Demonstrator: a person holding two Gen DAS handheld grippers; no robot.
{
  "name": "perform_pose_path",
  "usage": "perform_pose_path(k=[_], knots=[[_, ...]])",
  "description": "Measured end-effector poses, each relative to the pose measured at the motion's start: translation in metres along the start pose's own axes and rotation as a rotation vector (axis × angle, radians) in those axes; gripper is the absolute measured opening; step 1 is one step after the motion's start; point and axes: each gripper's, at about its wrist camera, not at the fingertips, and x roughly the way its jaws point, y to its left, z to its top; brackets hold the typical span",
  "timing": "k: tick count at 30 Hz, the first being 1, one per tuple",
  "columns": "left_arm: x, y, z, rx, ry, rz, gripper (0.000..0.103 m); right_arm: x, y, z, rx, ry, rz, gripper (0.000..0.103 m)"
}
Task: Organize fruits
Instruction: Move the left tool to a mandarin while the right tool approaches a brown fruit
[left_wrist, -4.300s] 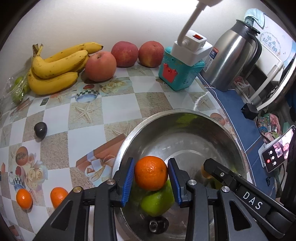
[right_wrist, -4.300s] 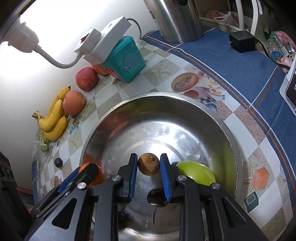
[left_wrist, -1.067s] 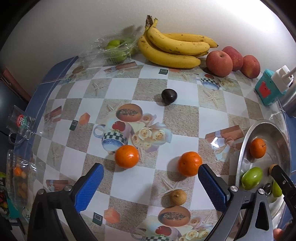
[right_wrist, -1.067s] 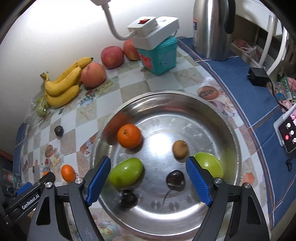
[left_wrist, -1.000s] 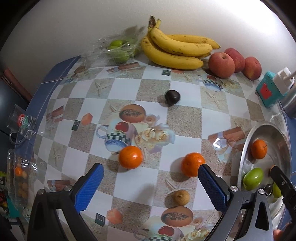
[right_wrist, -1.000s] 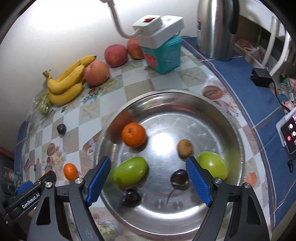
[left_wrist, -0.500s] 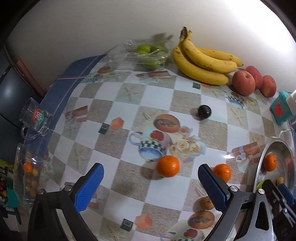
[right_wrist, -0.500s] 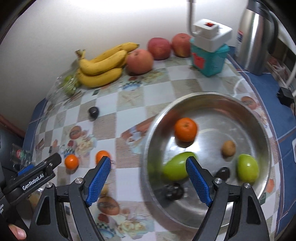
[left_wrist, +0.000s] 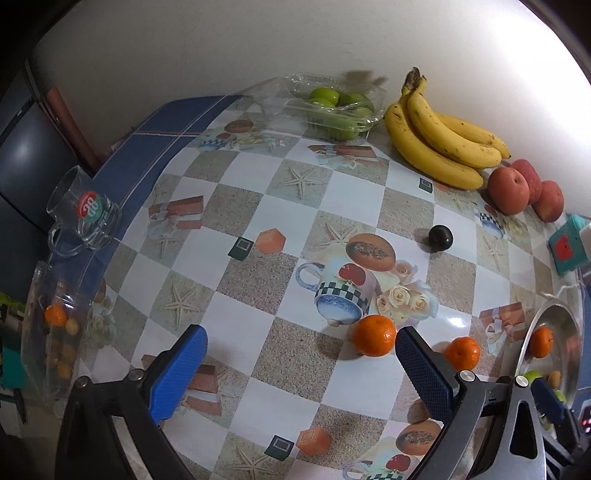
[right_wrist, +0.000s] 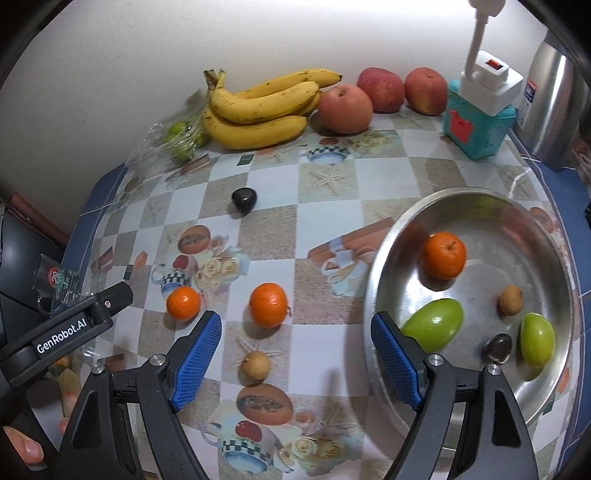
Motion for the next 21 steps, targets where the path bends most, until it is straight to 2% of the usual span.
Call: perform_pose_path(k=[11, 15, 21], knots=[[0.018, -0.004, -0.001, 0.004, 0.068, -0.084, 0.101, 0.009, 0.015, -0.004, -0.028, 0.010, 0.026, 0.084], [0.026, -0.008, -0.002, 0.015, 0.097, -0.115, 0.098, 0.019, 0.021, -0.008, -0.052, 0.043, 0.019, 0.075], [0.043, -0.015, -0.004, 0.026, 0.142, -0.153, 0.093, 0.032, 0.025, -0.016, -0.070, 0.089, 0.003, 0.073]])
